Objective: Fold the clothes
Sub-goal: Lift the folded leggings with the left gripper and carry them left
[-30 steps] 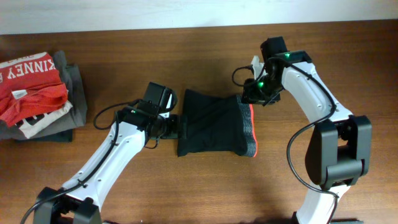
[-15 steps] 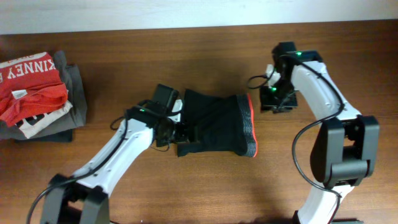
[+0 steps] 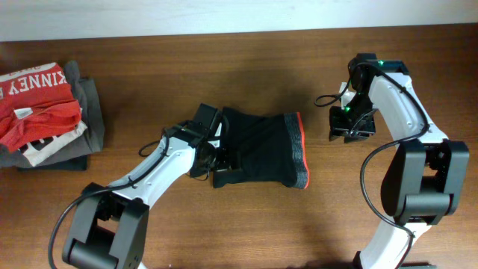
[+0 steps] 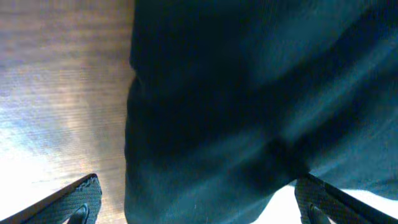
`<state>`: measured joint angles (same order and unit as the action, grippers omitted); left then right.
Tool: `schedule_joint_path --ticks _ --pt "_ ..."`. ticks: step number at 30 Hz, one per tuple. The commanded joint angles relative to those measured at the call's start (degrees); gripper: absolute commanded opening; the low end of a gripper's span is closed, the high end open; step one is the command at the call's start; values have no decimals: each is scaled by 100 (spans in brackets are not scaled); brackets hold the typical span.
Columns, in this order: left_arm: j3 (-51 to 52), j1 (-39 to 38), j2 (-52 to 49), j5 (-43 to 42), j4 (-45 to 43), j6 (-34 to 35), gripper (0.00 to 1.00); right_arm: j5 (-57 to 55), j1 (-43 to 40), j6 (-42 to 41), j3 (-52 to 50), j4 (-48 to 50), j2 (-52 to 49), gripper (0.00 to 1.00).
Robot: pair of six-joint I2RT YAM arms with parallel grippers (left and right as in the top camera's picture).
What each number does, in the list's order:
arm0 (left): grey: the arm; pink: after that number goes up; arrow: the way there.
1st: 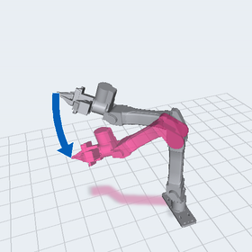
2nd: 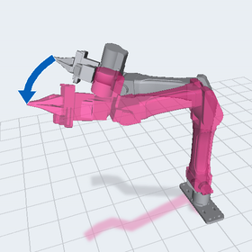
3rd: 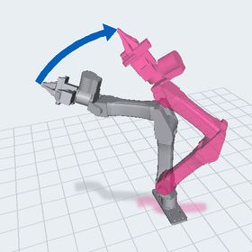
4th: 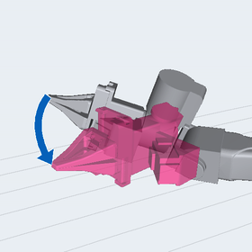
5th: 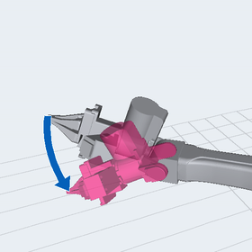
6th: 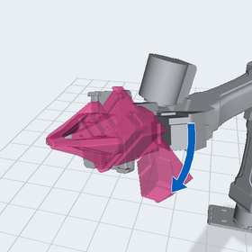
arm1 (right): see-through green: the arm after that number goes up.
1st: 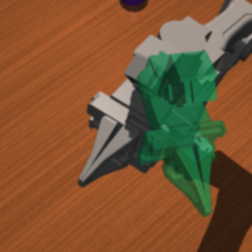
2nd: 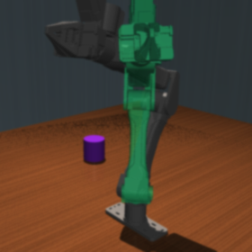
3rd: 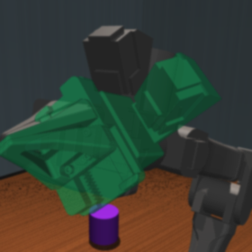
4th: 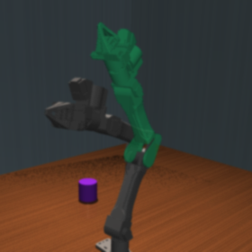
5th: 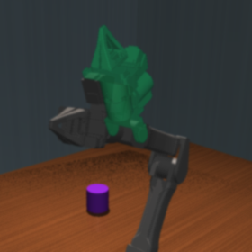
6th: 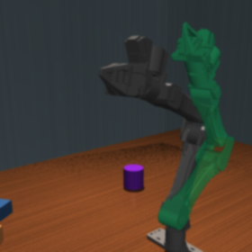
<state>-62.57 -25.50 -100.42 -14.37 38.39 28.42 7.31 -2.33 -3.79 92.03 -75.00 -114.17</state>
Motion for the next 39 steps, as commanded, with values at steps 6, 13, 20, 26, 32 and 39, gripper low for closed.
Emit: schedule_joint_path --ticks 6,13,20,26,32,39 --pt "-26 13 -632 -199 -505 59 99 -52 -39 59 103 -111 205 43" --pt "-26 15 -1097 -944 -955 -402 99 -52 -39 59 103 -133 205 43" --pt "-26 15 -1102 -942 -1504 -1161 97 -52 -39 57 103 -140 205 43" --pt "-26 15 -1102 -831 -1558 -1185 32 -52 -39 59 103 -162 205 43" --pt "-98 341 -1054 -660 -1451 -1449 0 -55 -39 59 103 -212 205 42" --pt "-984 1307 -498 949 -11 -1987 0 -55 -39 59 105 -286 208 42"
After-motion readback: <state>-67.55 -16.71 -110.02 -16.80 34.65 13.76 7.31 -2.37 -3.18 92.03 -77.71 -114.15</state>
